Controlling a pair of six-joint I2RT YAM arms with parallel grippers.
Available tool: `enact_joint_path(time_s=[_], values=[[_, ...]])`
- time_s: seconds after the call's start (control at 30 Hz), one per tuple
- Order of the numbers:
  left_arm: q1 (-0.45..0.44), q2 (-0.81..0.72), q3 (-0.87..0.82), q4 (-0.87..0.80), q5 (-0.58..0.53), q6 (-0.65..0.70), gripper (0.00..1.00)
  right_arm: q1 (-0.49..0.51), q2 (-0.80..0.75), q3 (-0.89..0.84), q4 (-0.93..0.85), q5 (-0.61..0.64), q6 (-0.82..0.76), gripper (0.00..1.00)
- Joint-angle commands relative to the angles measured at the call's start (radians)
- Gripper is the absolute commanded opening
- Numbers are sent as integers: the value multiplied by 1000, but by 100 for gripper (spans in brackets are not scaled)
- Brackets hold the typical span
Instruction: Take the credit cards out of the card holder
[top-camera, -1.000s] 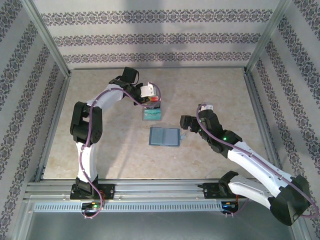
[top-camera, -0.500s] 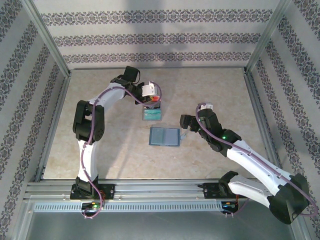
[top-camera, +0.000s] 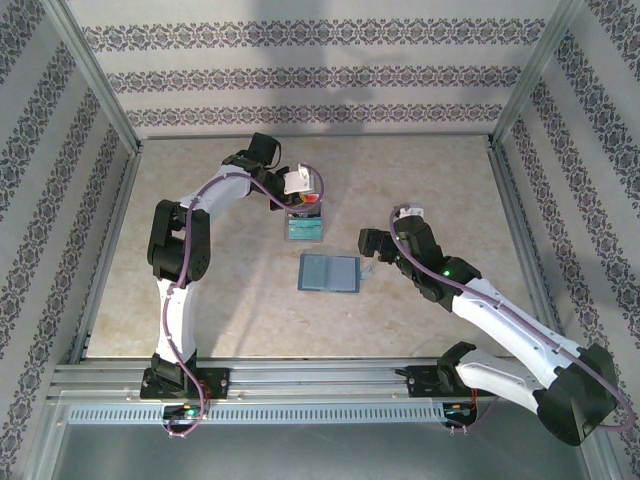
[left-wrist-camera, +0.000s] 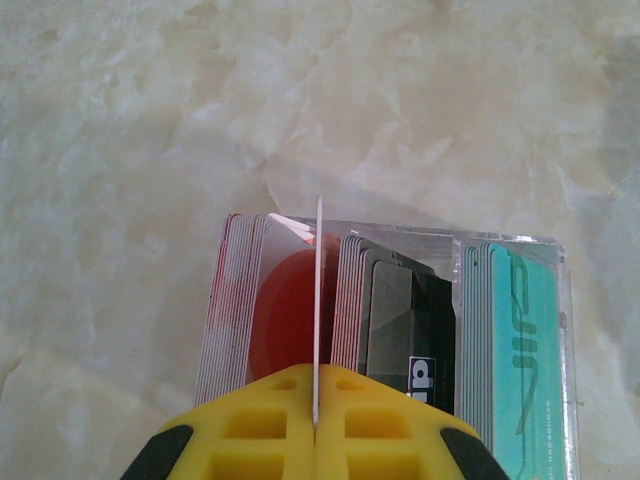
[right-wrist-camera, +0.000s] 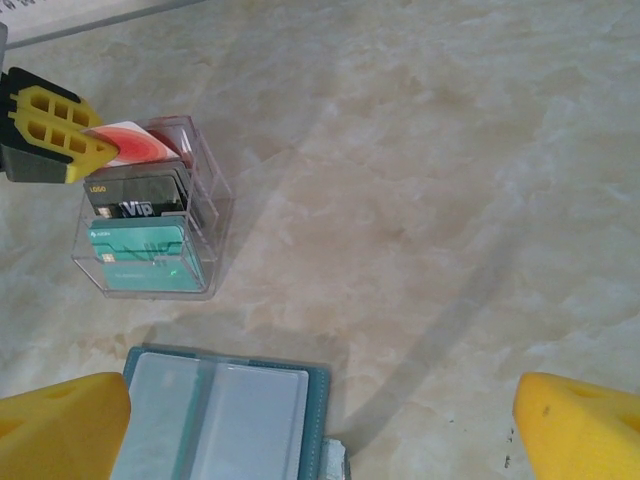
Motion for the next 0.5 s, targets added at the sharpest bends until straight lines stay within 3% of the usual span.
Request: enact_joint_path(time_s=[0.0, 0.47], values=[[-4, 19, 24, -6, 8, 12, 4, -5, 10, 32, -10, -14, 8, 98], [-17, 33, 26, 16, 7, -12, 4, -5, 17, 32, -9, -29, 10, 98]])
